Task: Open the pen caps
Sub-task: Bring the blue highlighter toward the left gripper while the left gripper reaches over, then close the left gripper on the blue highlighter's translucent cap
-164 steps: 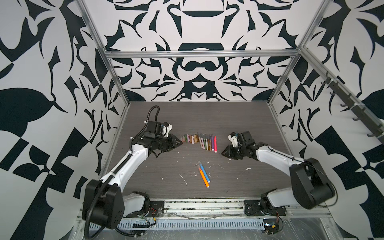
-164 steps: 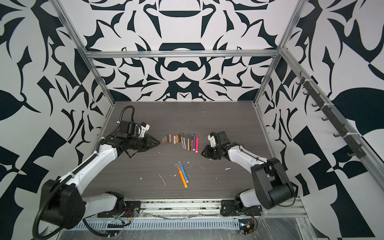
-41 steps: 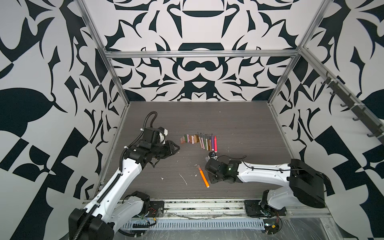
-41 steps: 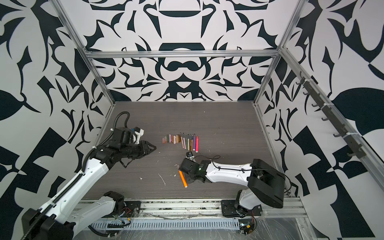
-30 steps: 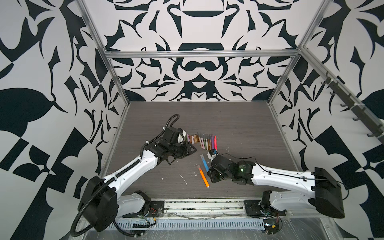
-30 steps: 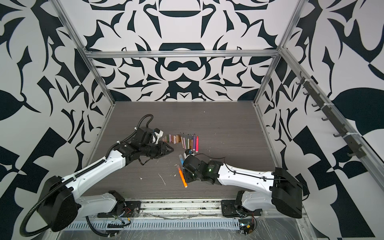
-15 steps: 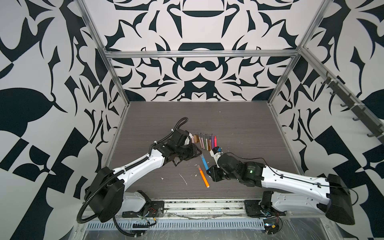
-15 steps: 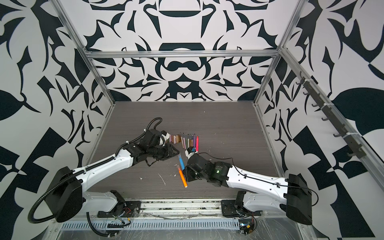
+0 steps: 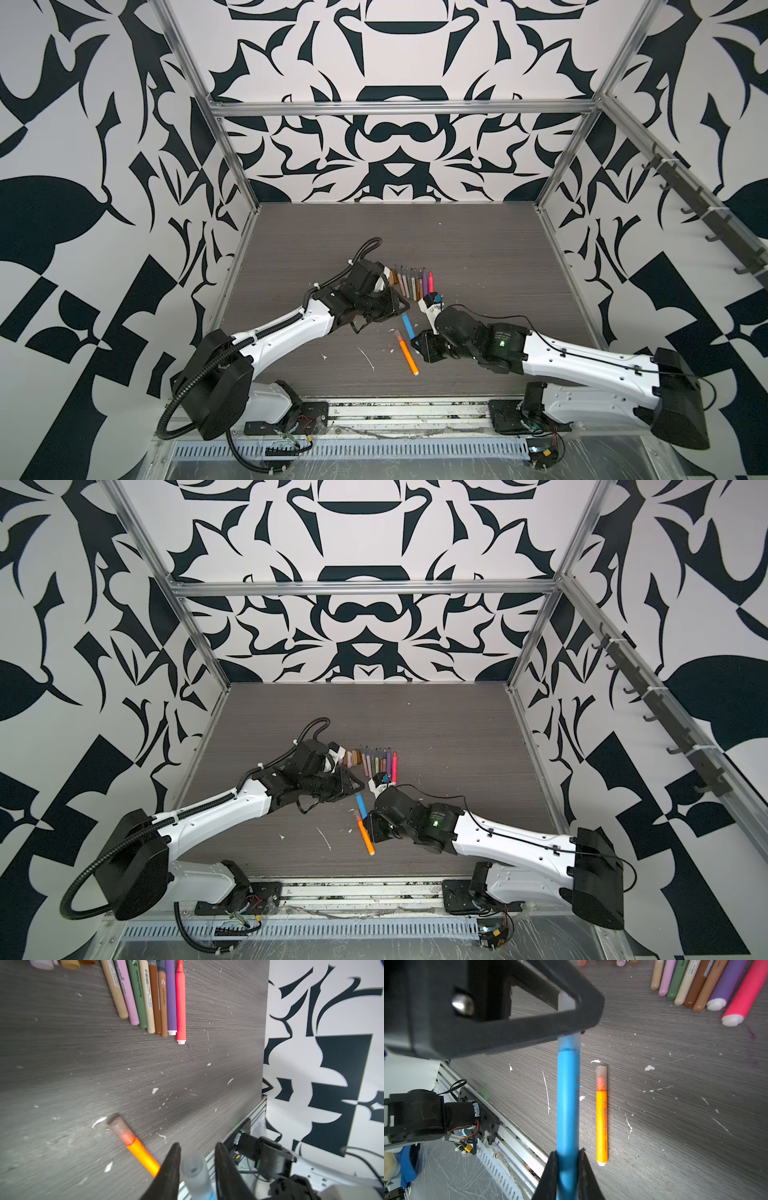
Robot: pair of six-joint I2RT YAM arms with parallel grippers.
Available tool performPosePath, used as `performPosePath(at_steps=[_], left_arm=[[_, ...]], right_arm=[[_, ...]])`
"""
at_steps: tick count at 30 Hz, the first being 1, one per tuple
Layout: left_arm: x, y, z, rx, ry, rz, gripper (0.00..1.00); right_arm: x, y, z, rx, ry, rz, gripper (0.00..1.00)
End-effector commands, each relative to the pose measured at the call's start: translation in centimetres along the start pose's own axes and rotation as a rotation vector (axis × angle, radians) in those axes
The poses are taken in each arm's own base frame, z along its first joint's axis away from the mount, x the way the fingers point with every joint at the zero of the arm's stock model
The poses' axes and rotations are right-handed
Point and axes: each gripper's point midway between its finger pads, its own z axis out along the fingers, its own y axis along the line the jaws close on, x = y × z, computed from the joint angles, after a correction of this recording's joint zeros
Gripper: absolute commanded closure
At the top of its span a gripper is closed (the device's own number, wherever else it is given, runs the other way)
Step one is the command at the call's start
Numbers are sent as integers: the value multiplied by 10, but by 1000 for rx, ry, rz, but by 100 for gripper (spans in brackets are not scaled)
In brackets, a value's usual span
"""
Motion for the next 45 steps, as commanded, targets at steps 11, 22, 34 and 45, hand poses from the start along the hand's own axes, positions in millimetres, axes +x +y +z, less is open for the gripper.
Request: performPosePath(at_steps=[11, 22, 34, 45], left_arm=[[-4, -20, -2, 54, -1, 19, 100], [1, -33, 0, 120, 25, 29, 100], [5, -45, -4, 156, 27, 48, 100], [-1, -57, -11, 173, 12, 77, 100]], right_arm=[[-24, 3, -22, 12, -120, 10, 69], [-29, 2, -15, 35, -115, 9, 68], [-37, -3, -12, 30, -125, 45, 66], [-30, -11, -8, 23, -104, 69, 100]])
